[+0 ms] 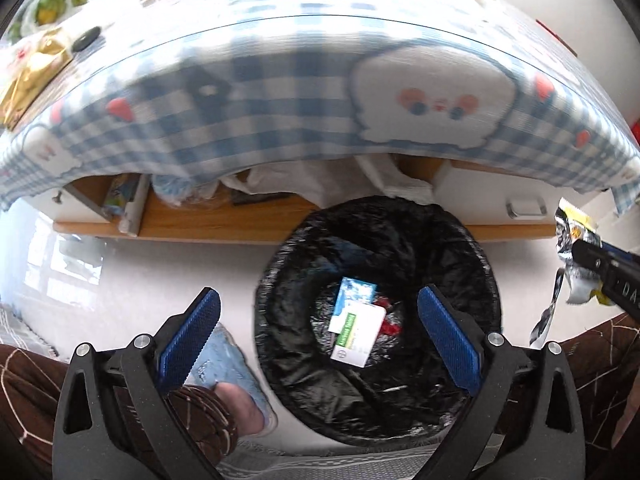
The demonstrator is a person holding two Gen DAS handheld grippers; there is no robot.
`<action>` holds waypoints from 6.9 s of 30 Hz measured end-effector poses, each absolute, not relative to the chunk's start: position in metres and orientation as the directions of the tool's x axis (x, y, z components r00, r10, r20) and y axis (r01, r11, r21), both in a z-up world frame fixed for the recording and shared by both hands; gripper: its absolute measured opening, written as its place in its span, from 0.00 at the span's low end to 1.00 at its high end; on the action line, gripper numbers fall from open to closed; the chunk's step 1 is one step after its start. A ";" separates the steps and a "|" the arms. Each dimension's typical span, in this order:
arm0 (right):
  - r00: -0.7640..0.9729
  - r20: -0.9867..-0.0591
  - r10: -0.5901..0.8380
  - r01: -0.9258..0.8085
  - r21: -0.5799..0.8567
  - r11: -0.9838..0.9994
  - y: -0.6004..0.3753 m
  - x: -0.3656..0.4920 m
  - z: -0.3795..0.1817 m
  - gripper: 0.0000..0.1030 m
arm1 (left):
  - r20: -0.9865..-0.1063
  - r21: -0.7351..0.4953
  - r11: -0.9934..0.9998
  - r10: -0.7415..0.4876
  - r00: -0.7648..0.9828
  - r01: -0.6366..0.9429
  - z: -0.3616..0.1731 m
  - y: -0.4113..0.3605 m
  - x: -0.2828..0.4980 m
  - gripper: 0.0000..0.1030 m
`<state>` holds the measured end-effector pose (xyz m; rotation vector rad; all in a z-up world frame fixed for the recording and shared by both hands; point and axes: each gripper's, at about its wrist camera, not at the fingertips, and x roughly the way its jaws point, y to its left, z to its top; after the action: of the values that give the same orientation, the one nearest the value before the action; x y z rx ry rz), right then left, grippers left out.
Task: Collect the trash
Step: 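Move the yellow snack wrapper with the right tool over the bin, then open the right tool to drop the yellow snack wrapper into the bin, then raise both tools back over the table toward the next items, then grasp the white-green paper box with the left tool while the right tool grasps the crumpled tissue, then carry the paper box and the tissue with both tools toward the black bin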
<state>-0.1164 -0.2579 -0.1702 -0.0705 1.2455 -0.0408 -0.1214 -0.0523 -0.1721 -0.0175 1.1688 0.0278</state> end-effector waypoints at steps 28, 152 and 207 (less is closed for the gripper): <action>0.323 -0.945 0.047 -0.181 -0.013 0.983 -0.126 -0.117 -0.188 0.28 | -0.919 -0.005 0.987 0.058 0.391 -0.158 -0.158 0.048 -0.133 0.94; 0.487 -0.858 0.162 -0.129 0.113 0.985 -0.197 0.050 -0.081 0.13 | -0.842 -0.060 0.988 0.028 0.538 -0.146 -0.070 0.041 0.179 0.45; 0.574 -0.789 0.217 -0.199 0.123 0.972 -0.163 -0.032 -0.026 0.13 | -0.845 -0.067 0.994 -0.013 0.535 -0.081 -0.044 0.026 -0.018 0.45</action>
<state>-0.0324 -0.1629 -0.0262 0.0214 0.9277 0.2440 -0.0179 0.0264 -0.0441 -0.1023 1.0062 0.0402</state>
